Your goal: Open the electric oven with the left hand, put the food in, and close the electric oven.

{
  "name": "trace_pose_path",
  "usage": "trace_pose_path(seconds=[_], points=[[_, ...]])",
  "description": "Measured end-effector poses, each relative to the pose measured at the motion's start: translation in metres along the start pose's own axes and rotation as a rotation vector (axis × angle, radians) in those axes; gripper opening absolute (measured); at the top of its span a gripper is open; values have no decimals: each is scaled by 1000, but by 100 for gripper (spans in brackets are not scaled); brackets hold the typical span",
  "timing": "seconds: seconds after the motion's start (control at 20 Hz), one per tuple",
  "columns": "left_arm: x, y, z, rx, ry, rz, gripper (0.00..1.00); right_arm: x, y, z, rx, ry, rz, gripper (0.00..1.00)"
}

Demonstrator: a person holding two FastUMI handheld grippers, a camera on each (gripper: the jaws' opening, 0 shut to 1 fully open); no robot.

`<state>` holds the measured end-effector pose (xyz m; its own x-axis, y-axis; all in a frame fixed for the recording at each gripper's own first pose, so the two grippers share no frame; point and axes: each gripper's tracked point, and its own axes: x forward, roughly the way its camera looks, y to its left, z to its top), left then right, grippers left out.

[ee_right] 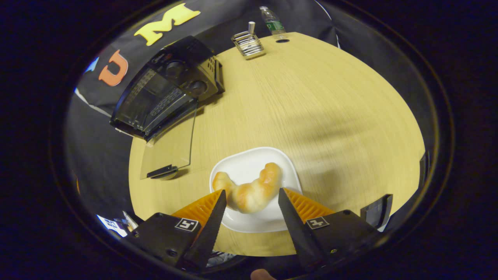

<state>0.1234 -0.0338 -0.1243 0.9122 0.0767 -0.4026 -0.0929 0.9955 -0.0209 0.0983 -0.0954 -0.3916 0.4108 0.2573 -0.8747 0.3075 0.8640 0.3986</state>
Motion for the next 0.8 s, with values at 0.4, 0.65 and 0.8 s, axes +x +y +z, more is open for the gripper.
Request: trace_pose_path(seconds=[0.4,0.65,0.8], points=[[6,-12,9,20,-3,-50,93,11,1,-5,84,62,43,46],[-10,15,12,24,-15,-78,93,-6,16,-14,182,0,98,24],[-22,29,11,19,-28,-102,93,-28,29,-16,220,-73,123,19]])
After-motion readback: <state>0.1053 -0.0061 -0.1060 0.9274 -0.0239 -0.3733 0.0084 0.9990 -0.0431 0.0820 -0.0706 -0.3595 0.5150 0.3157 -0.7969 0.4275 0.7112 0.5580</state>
